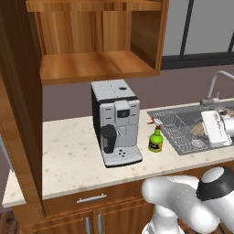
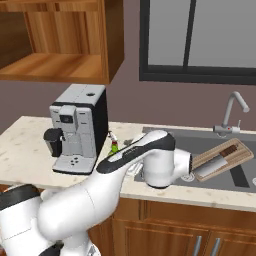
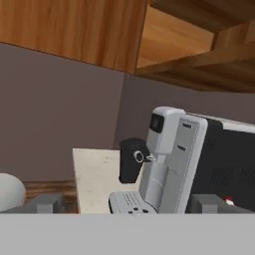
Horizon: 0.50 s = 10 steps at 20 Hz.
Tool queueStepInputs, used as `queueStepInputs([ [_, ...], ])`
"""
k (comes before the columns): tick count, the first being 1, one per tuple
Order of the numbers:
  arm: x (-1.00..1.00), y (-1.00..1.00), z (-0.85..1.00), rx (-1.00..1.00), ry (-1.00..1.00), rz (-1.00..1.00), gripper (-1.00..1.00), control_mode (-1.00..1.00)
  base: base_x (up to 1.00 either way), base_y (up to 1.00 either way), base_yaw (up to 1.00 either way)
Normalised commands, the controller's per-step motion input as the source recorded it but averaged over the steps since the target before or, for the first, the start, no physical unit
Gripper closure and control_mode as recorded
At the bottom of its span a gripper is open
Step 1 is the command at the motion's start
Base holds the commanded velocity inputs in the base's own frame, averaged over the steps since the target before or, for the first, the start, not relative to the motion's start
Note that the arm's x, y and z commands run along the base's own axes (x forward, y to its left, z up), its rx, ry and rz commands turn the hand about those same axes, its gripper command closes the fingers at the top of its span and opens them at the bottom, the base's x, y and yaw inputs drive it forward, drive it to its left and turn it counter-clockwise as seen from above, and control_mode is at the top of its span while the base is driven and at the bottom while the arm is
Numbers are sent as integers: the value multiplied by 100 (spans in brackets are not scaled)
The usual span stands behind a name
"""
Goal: Move the cutting board and knife to the sink. Then move spray from the cabinet to the counter.
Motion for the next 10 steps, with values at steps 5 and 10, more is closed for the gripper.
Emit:
queueStepInputs([
  [5,-100,77,71,-18,-2,-4,-100,-100,0,0,0],
  [10,-83,100,62,-30,0,0,-100,-100,0,0,0],
])
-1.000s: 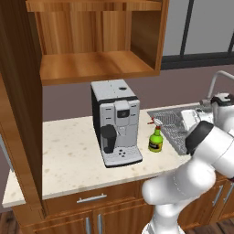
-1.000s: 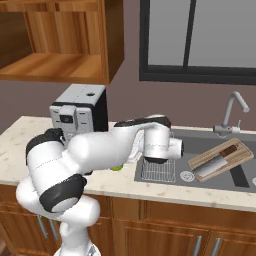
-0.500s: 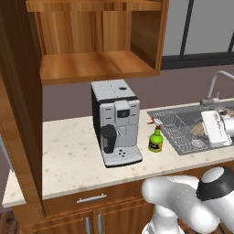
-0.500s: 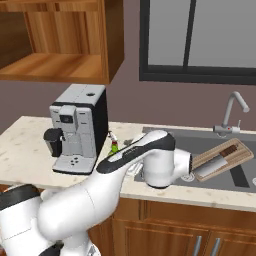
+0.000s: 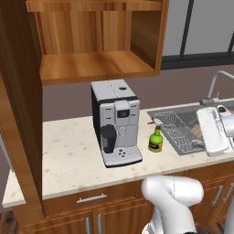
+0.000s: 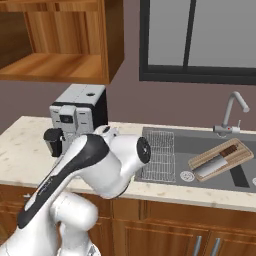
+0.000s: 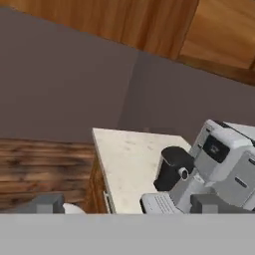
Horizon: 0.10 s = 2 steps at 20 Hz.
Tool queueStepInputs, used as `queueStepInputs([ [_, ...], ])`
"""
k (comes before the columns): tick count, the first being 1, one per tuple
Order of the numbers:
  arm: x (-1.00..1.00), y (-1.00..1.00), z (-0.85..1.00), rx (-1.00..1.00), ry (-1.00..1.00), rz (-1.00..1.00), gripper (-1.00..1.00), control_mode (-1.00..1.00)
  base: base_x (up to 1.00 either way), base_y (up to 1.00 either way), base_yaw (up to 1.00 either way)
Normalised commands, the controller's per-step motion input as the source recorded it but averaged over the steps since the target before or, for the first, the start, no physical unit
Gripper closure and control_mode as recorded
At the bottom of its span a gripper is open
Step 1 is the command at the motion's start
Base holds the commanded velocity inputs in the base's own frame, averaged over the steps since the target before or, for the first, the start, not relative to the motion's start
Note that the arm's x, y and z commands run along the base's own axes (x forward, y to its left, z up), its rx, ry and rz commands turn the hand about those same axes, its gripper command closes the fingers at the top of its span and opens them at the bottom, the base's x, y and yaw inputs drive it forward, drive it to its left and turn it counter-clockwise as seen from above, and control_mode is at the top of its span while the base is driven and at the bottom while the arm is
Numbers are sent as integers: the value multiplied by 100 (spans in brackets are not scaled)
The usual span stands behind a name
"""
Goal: Move the cutting board and knife to the sink. Then move spray from the cabinet to the counter.
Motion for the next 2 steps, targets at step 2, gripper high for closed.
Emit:
queueStepInputs([
  [2,-18,88,19,-30,1,1,-100,-100,0,0,0],
])
